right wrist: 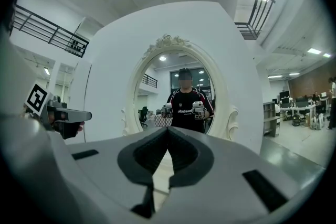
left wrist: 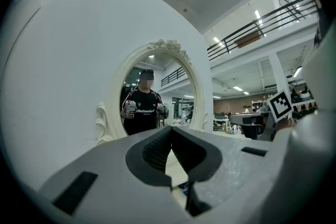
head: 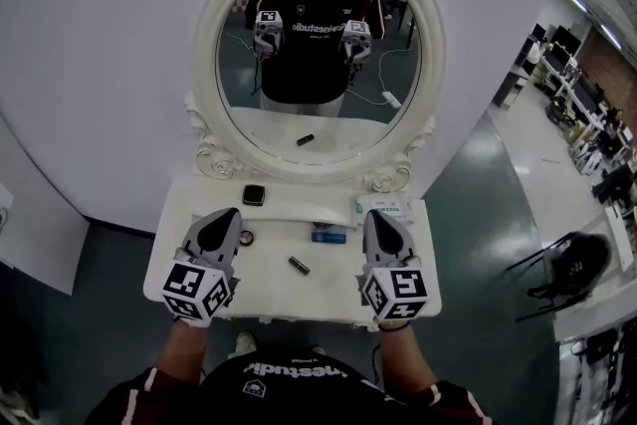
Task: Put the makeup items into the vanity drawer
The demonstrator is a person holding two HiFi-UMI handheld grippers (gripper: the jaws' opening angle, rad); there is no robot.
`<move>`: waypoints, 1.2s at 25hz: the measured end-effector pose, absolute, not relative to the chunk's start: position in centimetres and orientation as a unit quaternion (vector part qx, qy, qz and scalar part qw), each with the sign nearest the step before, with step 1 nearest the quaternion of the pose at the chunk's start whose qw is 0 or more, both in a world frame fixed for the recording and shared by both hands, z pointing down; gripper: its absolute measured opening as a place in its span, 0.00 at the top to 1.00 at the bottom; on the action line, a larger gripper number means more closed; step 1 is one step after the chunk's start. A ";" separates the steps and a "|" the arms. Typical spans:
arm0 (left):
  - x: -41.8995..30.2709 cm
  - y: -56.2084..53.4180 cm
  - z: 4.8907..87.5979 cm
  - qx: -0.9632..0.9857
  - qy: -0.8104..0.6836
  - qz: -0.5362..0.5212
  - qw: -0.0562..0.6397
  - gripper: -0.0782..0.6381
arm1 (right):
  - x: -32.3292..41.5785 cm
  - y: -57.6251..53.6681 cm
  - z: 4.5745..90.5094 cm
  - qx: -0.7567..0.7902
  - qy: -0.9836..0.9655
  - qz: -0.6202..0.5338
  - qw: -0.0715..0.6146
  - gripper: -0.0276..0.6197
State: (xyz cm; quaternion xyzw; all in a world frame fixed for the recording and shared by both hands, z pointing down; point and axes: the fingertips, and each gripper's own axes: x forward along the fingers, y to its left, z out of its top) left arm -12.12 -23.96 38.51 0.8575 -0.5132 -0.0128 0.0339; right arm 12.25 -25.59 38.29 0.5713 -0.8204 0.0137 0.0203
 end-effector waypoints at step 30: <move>-12.1 -24.3 38.6 0.857 -0.513 -0.020 0.042 0.88 | 11.9 -25.9 38.4 0.560 -0.828 0.016 0.016 0.96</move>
